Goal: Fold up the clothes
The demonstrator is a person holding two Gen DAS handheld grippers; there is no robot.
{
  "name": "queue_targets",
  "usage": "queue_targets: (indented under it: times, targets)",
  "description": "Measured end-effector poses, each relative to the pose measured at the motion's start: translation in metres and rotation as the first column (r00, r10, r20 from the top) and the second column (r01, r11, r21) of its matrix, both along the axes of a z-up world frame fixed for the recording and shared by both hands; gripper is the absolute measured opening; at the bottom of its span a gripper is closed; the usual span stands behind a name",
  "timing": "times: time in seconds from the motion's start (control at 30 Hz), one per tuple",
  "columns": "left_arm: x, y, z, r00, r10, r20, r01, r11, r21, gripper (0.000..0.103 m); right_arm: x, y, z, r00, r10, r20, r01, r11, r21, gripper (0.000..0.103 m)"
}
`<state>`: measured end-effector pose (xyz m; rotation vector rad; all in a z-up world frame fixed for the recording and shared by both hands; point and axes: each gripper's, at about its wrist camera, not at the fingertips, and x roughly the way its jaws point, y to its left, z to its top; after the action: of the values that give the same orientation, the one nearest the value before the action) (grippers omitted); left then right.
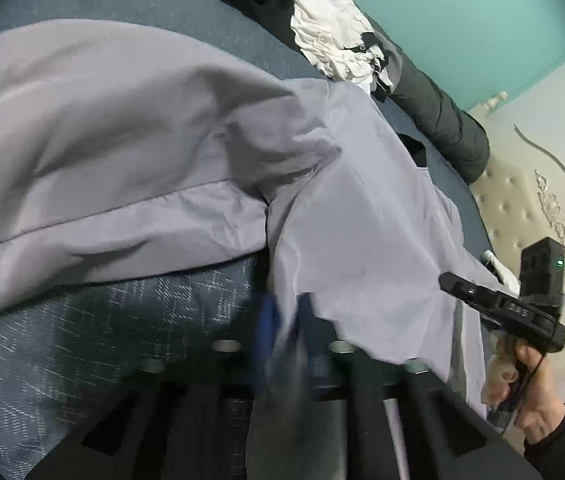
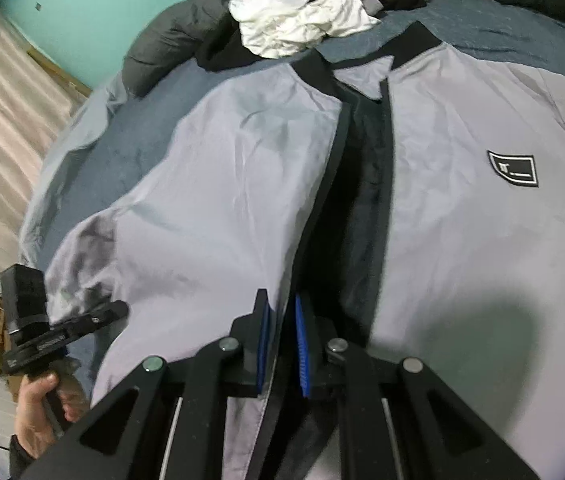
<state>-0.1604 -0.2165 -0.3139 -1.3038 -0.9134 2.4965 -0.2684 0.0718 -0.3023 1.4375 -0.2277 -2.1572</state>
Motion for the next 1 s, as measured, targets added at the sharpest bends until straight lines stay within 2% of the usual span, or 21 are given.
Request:
queue_targets:
  times: [0.03, 0.17, 0.3, 0.4, 0.57, 0.67, 0.77, 0.9, 1.0]
  targets:
    - [-0.001, 0.002, -0.001, 1.0, -0.009, 0.001, 0.009, 1.0, 0.0, 0.002, -0.003, 0.001, -0.002, 1.0, -0.009, -0.001, 0.009, 1.0, 0.008, 0.012]
    - [-0.002, 0.006, 0.001, 1.0, -0.025, -0.011, 0.024, 1.0, -0.019, 0.002, -0.009, -0.004, -0.005, 0.999, -0.012, -0.034, 0.014, 0.999, 0.051, 0.012]
    - [0.001, -0.003, 0.004, 1.0, 0.022, -0.018, -0.023, 0.998, -0.056, 0.002, -0.008, -0.013, -0.007, 1.0, -0.006, -0.028, 0.008, 0.998, 0.064, 0.019]
    - [0.0, -0.009, 0.002, 0.998, 0.052, -0.017, -0.053, 0.997, -0.057, 0.003, -0.002, -0.019, -0.009, 0.999, 0.004, -0.038, 0.001, 0.99, 0.138, 0.021]
    - [0.002, -0.01, 0.001, 0.998, 0.052, -0.022, -0.054, 0.996, -0.074, 0.004, 0.021, -0.02, 0.01, 0.991, -0.022, -0.134, 0.045, 0.984, 0.172, 0.021]
    - [0.0, -0.013, 0.004, 0.999, 0.044, -0.029, -0.046, 0.995, -0.087, 0.003, 0.034, -0.03, 0.012, 0.993, 0.025, -0.113, -0.01, 0.991, 0.132, 0.022]
    - [-0.005, -0.016, 0.008, 0.998, 0.048, -0.043, -0.053, 0.993, -0.11, 0.003, 0.045, -0.049, -0.004, 0.991, 0.114, -0.073, -0.099, 0.978, 0.186, 0.022]
    - [0.005, -0.029, 0.014, 0.995, 0.092, -0.047, -0.094, 0.994, -0.059, 0.004, 0.049, -0.051, -0.027, 0.994, 0.109, -0.007, -0.105, 0.974, 0.199, 0.022]
    - [0.023, -0.036, 0.024, 0.995, 0.084, -0.051, -0.086, 0.996, -0.036, 0.017, 0.052, -0.041, -0.024, 0.997, 0.069, -0.017, -0.066, 0.986, 0.153, 0.022]
